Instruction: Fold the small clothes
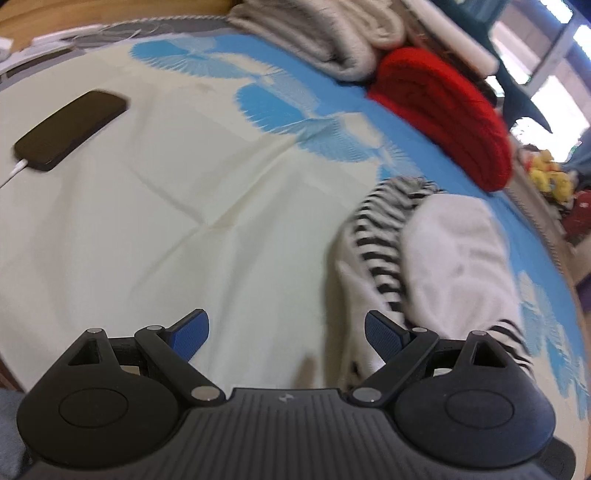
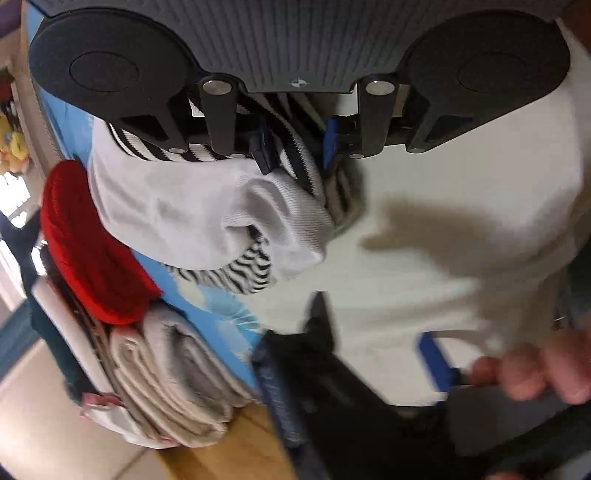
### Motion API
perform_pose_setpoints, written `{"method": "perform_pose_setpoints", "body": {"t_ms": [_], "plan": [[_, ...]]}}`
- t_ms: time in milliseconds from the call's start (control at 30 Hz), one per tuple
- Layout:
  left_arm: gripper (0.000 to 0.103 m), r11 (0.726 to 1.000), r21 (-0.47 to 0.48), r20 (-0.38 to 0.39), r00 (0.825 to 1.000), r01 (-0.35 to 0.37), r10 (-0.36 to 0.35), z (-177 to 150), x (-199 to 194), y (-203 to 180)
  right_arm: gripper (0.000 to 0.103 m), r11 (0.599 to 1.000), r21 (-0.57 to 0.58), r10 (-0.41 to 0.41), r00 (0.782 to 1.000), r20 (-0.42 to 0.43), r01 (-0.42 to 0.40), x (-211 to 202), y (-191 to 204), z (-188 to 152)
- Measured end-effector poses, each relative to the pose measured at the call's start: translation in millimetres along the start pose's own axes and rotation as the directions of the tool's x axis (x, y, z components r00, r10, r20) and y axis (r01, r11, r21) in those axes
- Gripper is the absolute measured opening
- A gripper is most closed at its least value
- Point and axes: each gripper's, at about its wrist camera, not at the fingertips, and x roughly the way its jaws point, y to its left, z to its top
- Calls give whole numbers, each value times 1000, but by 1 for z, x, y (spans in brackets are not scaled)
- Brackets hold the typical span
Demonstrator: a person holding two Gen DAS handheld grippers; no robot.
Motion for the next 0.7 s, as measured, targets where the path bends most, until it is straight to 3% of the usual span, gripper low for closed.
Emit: {"method": "perform_pose_setpoints", "body": {"t_ms": [33,100,200,300,333,400,500,533,567,600,633,700], "plan": [[94,999,13,5,999,34,-34,0,-1,-4,31,999,12,41,999,13,-42,-9,-2,0],[94,994,46,11,995,101,-102,-1,-4,-15,30,998,42,48,998,45,-50,-32,-7,0],[94,978,105,7,984,179,-180,-6,-9,-34,30,979,201,-65,994,93,45,-72,-36,-5],[94,952,185,2,969,242,-246,-9,-13,-56,36,908,409,-137,986,92,88,-102,-76,-22],[94,945,215,-7,968,247,-251,-9,-10,-65,40,890,447,-140,987,78,91,-106,-83,-29],[94,934,271,-39,973,231,-229,-8,1,-81,57,881,463,-123,992,28,96,-104,-87,-42],[94,921,326,-110,976,215,-189,-9,23,-97,56,912,375,-166,986,-28,164,-89,-68,-55],[89,917,342,-122,977,207,-175,-10,30,-99,55,910,362,-200,979,-38,200,-83,-66,-57],[78,910,367,-125,980,191,-155,-11,35,-100,51,905,359,-228,973,-48,230,-77,-65,-59],[39,904,397,-121,986,158,-119,-10,39,-100,19,901,366,-229,972,-58,234,-73,-66,-61],[34,907,393,-121,987,150,-111,-8,40,-95,11,898,374,-224,972,-64,232,-72,-68,-63],[29,940,282,-161,975,192,-151,0,43,-68,6,926,323,-189,980,-55,197,-75,-66,-67]]}}
